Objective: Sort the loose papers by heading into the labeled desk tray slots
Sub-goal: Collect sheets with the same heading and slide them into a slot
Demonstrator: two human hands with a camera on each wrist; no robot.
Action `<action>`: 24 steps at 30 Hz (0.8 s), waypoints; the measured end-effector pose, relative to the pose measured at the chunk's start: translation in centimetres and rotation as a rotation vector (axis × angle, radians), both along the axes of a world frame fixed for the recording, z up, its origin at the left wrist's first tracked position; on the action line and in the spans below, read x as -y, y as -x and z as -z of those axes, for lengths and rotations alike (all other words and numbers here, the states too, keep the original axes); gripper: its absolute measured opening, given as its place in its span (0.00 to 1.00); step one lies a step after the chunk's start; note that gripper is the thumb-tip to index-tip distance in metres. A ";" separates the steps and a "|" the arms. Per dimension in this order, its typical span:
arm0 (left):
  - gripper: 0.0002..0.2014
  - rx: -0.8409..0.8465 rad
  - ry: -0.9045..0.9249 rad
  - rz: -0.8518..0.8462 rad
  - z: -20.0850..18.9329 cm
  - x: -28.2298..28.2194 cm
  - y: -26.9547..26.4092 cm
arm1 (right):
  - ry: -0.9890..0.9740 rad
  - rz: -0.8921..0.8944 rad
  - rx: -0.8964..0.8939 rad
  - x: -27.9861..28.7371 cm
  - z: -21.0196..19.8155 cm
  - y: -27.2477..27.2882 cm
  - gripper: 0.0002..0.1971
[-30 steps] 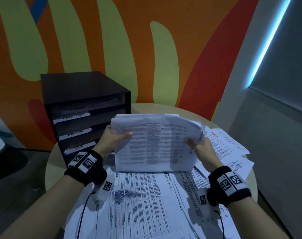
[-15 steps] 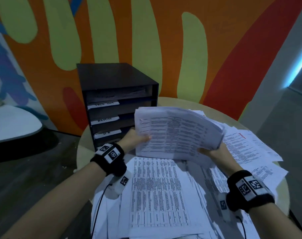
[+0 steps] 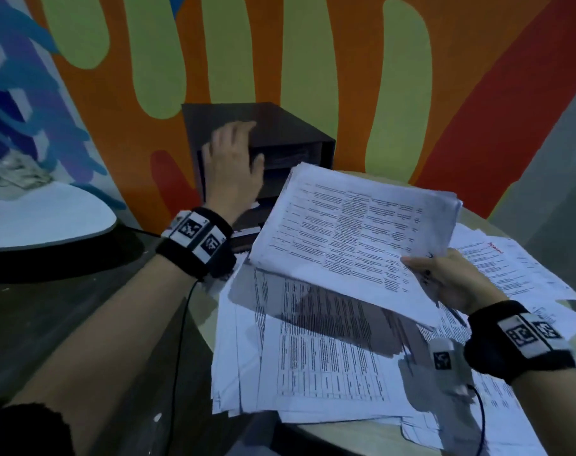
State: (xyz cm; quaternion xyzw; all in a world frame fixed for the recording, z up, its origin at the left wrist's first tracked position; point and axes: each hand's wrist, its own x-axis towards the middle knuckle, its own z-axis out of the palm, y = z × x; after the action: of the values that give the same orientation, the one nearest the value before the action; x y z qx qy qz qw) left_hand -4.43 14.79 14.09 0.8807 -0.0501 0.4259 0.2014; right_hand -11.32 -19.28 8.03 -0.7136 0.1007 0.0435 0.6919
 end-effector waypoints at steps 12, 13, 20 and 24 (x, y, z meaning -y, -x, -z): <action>0.17 -0.078 0.145 0.136 0.9 -5.9 -1.9 | -0.208 -0.030 -0.274 -5.3 0.1 -1.6 0.07; 0.16 -0.058 0.173 0.139 1.1 -5.9 -1.9 | -0.233 -0.017 -0.289 -6.2 0.3 -2.0 0.06; 0.15 0.056 0.227 0.139 2.0 -5.3 -1.9 | -0.274 0.087 -0.258 -15.0 1.3 -6.2 0.09; 0.15 0.072 0.197 0.137 2.4 -5.4 -2.3 | -0.203 0.080 -0.183 -19.7 0.6 -8.8 0.14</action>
State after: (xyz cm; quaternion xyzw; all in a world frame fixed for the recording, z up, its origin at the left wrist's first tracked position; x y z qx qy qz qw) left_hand -2.17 20.23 11.73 0.8352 -0.0755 0.4454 0.3135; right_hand -2.54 0.40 7.39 -0.6286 0.1868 0.0908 0.7495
